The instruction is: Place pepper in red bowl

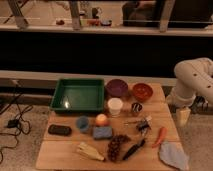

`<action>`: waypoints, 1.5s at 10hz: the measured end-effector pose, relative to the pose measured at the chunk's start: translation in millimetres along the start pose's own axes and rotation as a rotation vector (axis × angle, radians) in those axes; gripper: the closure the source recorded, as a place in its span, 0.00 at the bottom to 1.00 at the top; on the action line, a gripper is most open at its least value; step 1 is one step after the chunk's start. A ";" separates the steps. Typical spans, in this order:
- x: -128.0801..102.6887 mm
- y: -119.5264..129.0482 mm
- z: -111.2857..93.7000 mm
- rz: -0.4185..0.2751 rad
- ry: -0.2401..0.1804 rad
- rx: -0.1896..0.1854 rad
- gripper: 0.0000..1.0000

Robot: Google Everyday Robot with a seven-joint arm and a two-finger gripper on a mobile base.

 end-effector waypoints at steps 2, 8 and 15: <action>25.9 22.8 9.2 0.042 -0.081 -0.003 0.20; 19.4 68.5 34.6 0.032 -0.169 -0.028 0.20; -17.3 54.5 67.4 -0.321 -0.234 0.031 0.20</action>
